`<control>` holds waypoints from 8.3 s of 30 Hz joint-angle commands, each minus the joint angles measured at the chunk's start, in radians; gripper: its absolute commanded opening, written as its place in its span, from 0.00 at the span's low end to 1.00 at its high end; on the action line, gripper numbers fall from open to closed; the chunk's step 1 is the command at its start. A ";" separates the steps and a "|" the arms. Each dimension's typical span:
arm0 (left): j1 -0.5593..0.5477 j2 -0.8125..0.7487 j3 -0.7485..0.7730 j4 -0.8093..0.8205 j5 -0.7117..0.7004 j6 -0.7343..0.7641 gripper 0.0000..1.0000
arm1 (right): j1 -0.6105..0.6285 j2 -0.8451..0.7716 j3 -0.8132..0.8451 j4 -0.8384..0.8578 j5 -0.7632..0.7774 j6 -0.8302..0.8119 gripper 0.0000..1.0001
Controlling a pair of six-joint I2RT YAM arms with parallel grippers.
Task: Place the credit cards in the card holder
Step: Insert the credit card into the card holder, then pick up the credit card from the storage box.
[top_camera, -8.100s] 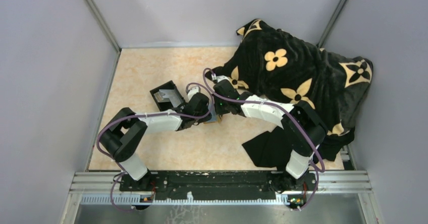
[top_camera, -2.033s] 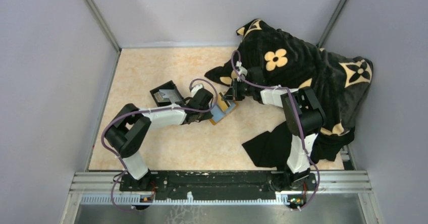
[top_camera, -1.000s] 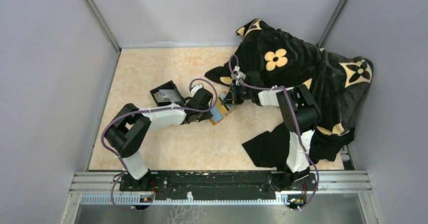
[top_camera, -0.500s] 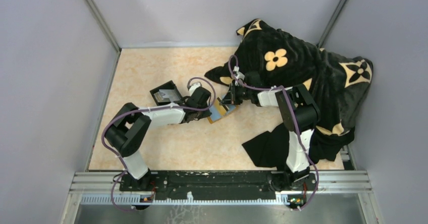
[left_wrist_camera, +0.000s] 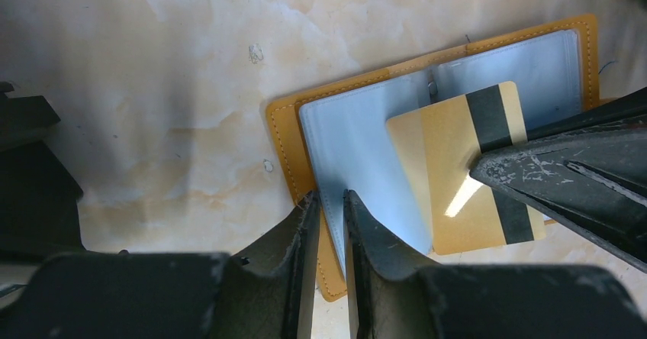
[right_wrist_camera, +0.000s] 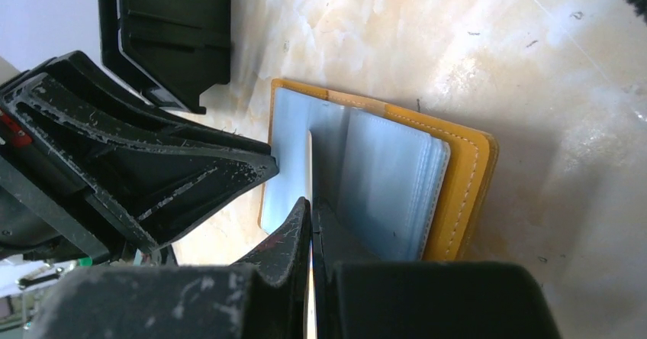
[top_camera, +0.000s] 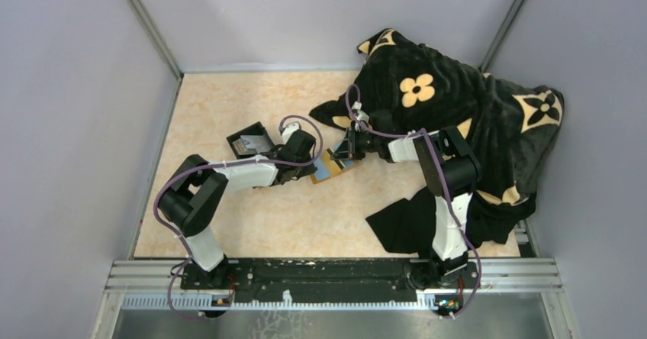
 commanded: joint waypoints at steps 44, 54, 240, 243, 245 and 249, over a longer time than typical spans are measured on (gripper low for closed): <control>0.024 0.096 -0.093 -0.194 -0.030 0.059 0.24 | 0.127 0.061 -0.002 0.087 0.183 0.140 0.00; 0.024 0.084 -0.110 -0.168 -0.012 0.055 0.24 | 0.178 0.025 0.009 -0.033 0.291 0.090 0.24; -0.038 -1.019 -0.084 -0.414 -0.120 0.046 0.48 | 0.593 0.160 0.957 -0.795 0.808 -0.354 0.56; -0.040 -1.059 -0.068 -0.414 -0.103 0.060 0.48 | 0.609 0.220 1.027 -0.817 0.823 -0.359 0.56; -0.040 -1.085 -0.062 -0.413 -0.091 0.070 0.48 | 0.617 0.261 1.080 -0.838 0.835 -0.360 0.56; -0.040 -1.123 -0.050 -0.413 -0.067 0.082 0.48 | 0.637 0.338 1.174 -0.875 0.874 -0.371 0.56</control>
